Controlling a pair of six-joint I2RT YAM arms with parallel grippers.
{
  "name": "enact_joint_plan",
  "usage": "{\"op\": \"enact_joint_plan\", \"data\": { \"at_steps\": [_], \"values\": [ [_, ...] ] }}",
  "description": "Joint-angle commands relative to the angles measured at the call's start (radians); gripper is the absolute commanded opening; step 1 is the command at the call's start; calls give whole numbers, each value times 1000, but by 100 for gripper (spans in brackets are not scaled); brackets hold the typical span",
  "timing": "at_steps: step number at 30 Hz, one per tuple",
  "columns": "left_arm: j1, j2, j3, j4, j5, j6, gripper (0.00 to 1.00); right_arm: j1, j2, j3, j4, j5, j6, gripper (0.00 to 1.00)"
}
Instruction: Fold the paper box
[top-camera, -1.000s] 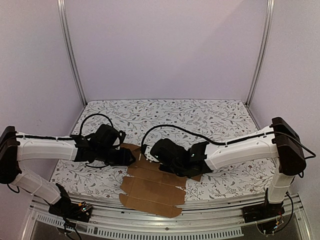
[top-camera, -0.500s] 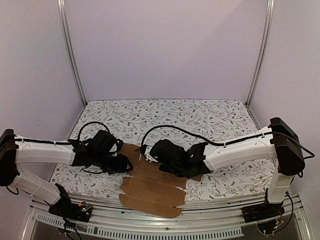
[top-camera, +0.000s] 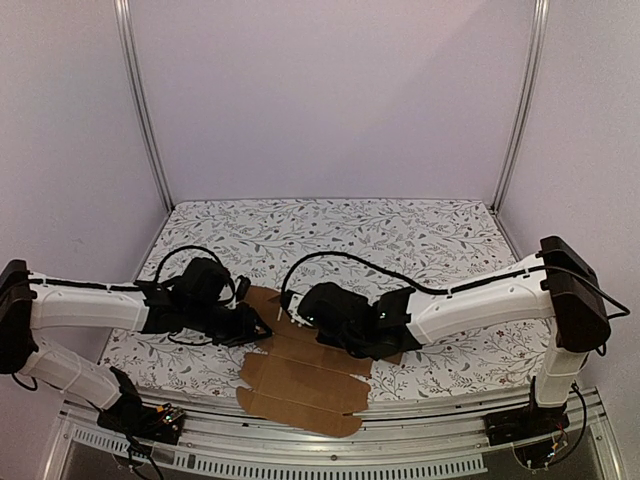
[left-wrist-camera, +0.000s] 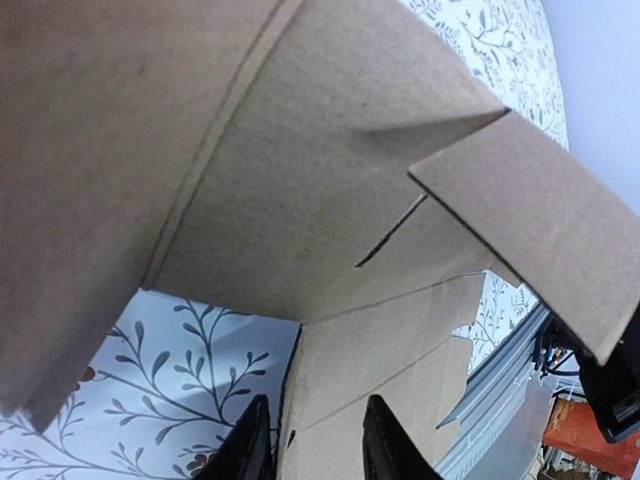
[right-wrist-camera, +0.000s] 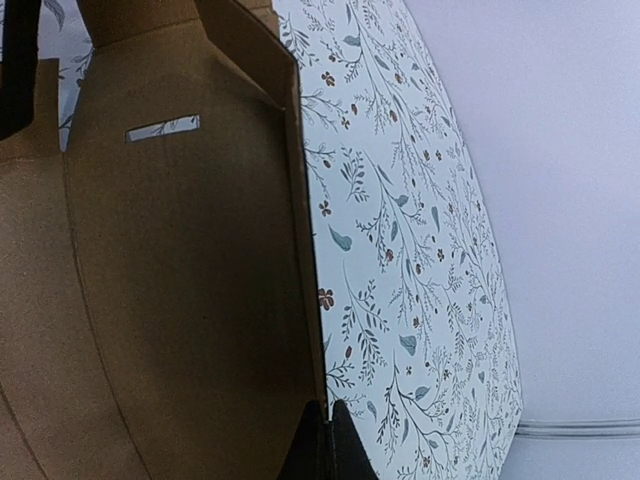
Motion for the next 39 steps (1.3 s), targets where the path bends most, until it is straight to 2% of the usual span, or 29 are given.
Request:
{"op": "enact_joint_plan", "data": {
  "at_steps": [1, 17, 39],
  "values": [
    [10, -43, 2, 25, 42, -16, 27, 23, 17, -7, 30, 19, 20, 0],
    [6, -32, 3, 47, 68, -42, 8, 61, 36, 1, 63, 62, 5, 0],
    [-47, 12, -16, 90, 34, -64, 1, 61, 32, -13, 71, 73, 4, 0]
  ]
}}
